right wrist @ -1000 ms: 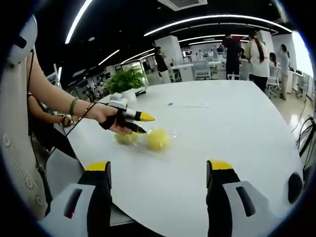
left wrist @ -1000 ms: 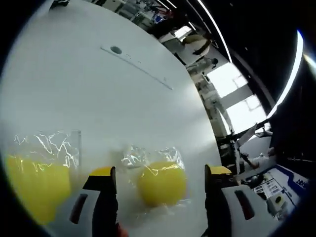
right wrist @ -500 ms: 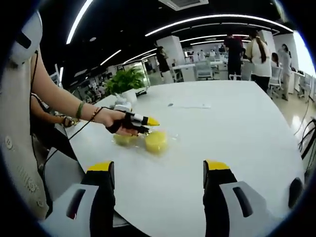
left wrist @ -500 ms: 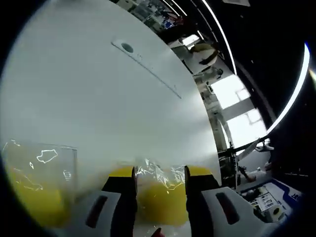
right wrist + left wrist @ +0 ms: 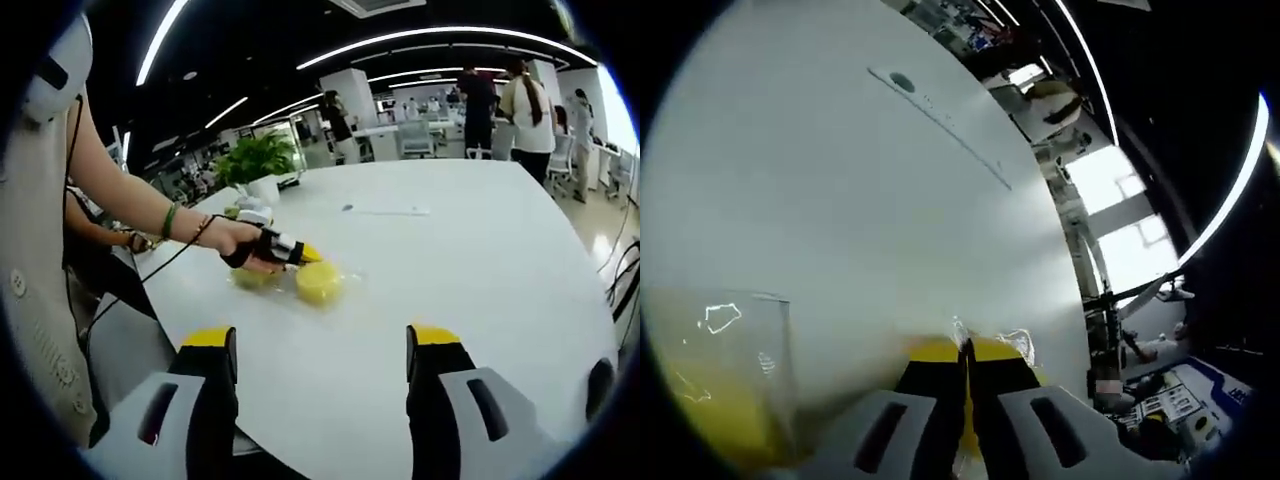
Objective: Compare the silicone blocks by pressing each to a similar depth, holding the contact briefly, and releasing to observe deformation and rebound differences across the visible hardness samples.
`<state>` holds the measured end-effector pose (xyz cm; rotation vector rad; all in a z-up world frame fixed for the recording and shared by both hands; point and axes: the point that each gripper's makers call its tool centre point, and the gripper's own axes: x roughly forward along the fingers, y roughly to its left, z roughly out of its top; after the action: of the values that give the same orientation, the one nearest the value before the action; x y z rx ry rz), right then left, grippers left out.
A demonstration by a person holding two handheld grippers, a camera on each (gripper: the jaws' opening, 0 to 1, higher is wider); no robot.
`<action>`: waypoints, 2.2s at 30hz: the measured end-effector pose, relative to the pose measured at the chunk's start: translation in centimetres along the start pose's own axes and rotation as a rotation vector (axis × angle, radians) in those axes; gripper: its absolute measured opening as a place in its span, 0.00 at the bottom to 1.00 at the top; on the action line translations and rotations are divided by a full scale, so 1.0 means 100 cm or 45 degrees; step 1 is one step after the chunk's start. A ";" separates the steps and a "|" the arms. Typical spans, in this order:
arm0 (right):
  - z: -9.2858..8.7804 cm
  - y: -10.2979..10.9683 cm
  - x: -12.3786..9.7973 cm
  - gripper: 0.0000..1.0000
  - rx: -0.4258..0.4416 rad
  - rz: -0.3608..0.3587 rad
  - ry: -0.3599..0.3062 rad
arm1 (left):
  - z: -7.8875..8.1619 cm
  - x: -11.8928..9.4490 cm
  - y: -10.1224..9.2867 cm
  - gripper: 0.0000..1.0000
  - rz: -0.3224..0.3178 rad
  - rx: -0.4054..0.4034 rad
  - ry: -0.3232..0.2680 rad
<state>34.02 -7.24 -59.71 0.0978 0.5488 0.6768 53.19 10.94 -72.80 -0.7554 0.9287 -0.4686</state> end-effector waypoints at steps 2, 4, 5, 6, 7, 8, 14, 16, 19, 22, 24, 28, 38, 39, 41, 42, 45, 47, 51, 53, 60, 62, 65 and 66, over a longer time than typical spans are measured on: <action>0.000 0.000 0.000 0.63 0.003 -0.002 -0.001 | -0.001 -0.001 -0.002 0.00 0.000 0.003 0.010; 0.002 0.001 -0.001 0.63 -0.001 -0.005 -0.003 | -0.001 -0.001 -0.003 0.00 0.001 0.025 0.020; 0.002 0.001 -0.002 0.63 -0.002 -0.006 -0.004 | -0.001 -0.001 -0.004 0.00 0.002 0.065 0.031; 0.003 0.001 -0.003 0.63 -0.003 -0.008 -0.006 | 0.000 -0.002 -0.003 0.00 0.012 0.140 0.032; 0.003 0.002 -0.004 0.63 -0.002 -0.010 -0.007 | 0.001 -0.001 -0.009 0.00 0.008 0.212 0.017; 0.004 0.002 -0.006 0.63 -0.003 -0.014 -0.012 | 0.002 -0.001 -0.014 0.00 -0.010 0.262 0.005; 0.003 0.002 -0.013 0.63 -0.010 -0.038 -0.009 | 0.002 -0.008 -0.033 0.00 0.006 0.573 -0.042; 0.001 0.005 -0.015 0.63 -0.018 -0.041 0.000 | 0.004 -0.011 -0.040 0.00 -0.020 0.554 -0.052; 0.001 0.010 -0.018 0.63 -0.032 -0.045 0.005 | 0.005 -0.013 -0.049 0.00 -0.031 0.689 -0.072; 0.002 0.015 -0.023 0.63 -0.037 -0.050 -0.003 | 0.003 -0.016 -0.055 0.00 -0.028 0.789 -0.087; 0.002 0.017 -0.026 0.63 -0.040 -0.057 -0.007 | -0.001 -0.021 -0.060 0.00 -0.036 0.786 -0.101; -0.001 0.023 -0.030 0.63 -0.057 -0.063 0.004 | -0.015 -0.031 -0.067 0.00 -0.055 0.913 -0.083; -0.003 0.044 -0.042 0.63 -0.092 -0.081 0.000 | -0.029 -0.060 -0.092 0.00 -0.119 0.955 -0.177; -0.003 0.045 -0.043 0.63 -0.095 -0.082 0.001 | -0.032 -0.065 -0.095 0.00 -0.118 0.952 -0.182; -0.003 0.049 -0.045 0.63 -0.102 -0.084 -0.001 | -0.034 -0.073 -0.098 0.00 -0.121 0.988 -0.200; -0.003 0.051 -0.045 0.63 -0.108 -0.085 -0.004 | -0.035 -0.076 -0.099 0.00 -0.125 0.983 -0.202; -0.002 0.057 -0.046 0.63 -0.126 -0.085 -0.005 | -0.038 -0.086 -0.103 0.00 -0.137 0.998 -0.203; 0.000 0.062 -0.046 0.63 -0.139 -0.084 -0.010 | -0.040 -0.094 -0.106 0.00 -0.149 1.029 -0.204; 0.006 0.073 -0.045 0.64 -0.166 -0.078 -0.026 | -0.040 -0.108 -0.107 0.00 -0.157 1.054 -0.214; 0.008 0.078 -0.044 0.64 -0.186 -0.079 -0.030 | -0.040 -0.114 -0.108 0.00 -0.159 1.082 -0.219; 0.013 0.096 -0.042 0.66 -0.219 -0.077 -0.051 | -0.032 -0.141 -0.109 0.00 -0.177 1.101 -0.254; 0.017 0.100 -0.041 0.66 -0.239 -0.080 -0.063 | -0.028 -0.150 -0.112 0.00 -0.183 1.118 -0.271; 0.023 0.105 -0.039 0.67 -0.263 -0.078 -0.078 | -0.022 -0.163 -0.116 0.00 -0.199 1.127 -0.285; 0.025 0.107 -0.038 0.68 -0.276 -0.075 -0.081 | -0.019 -0.171 -0.119 0.00 -0.202 1.137 -0.298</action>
<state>26.75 -0.99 -53.04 -0.0991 0.4130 0.6695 42.03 13.58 -55.33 -0.0572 0.3625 -0.8344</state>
